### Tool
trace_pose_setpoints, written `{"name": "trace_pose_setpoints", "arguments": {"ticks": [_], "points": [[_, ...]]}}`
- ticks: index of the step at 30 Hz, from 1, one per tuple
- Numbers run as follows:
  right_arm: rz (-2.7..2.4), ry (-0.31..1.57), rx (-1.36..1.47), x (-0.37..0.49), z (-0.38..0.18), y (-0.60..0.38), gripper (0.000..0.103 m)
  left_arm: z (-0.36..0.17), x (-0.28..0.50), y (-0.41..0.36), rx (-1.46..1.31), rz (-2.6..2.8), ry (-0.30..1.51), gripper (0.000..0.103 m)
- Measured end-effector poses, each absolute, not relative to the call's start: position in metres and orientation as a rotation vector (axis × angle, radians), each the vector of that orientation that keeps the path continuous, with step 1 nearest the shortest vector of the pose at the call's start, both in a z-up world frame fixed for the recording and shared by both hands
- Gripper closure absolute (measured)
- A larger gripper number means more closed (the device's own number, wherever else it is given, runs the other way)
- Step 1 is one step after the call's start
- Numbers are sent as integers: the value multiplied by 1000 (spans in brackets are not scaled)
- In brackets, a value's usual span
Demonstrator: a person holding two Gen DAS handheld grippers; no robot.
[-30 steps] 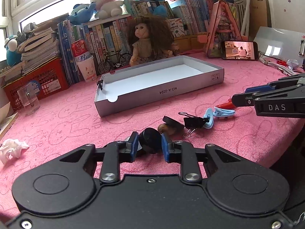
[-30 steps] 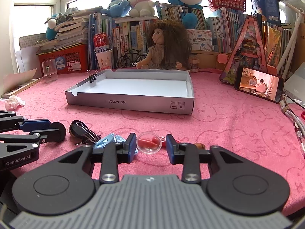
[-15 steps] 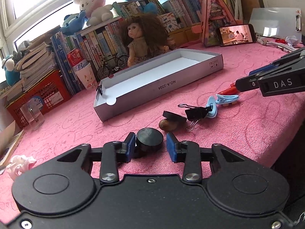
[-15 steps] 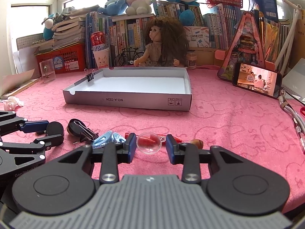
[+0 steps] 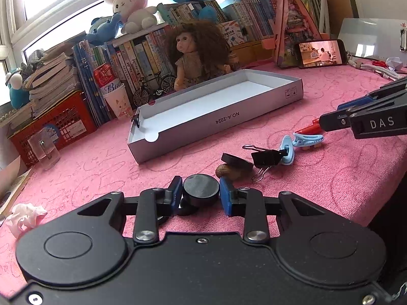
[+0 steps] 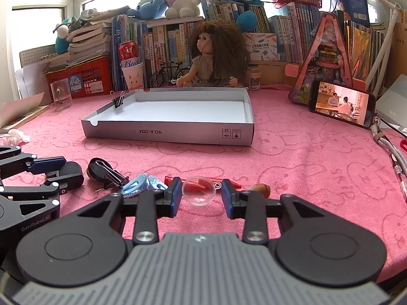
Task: Organize rigid objects
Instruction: 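Carry the black container and clear dome into the white tray with both grippers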
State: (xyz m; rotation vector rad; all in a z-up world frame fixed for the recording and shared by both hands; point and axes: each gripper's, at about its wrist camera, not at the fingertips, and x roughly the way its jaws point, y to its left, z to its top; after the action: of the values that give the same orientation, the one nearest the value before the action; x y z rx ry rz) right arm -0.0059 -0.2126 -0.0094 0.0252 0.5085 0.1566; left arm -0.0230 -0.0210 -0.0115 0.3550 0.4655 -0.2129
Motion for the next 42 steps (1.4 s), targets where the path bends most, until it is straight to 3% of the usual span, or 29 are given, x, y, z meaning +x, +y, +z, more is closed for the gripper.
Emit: {"name": "trace_pose_setpoints", "arguments": {"ticks": [24, 42], "points": [[144, 495, 127, 61, 28, -227, 64, 47, 65, 4, -10, -229, 486, 73], [227, 763, 304, 209, 19, -233, 64, 27, 222, -15, -173, -264, 720, 73]]}}
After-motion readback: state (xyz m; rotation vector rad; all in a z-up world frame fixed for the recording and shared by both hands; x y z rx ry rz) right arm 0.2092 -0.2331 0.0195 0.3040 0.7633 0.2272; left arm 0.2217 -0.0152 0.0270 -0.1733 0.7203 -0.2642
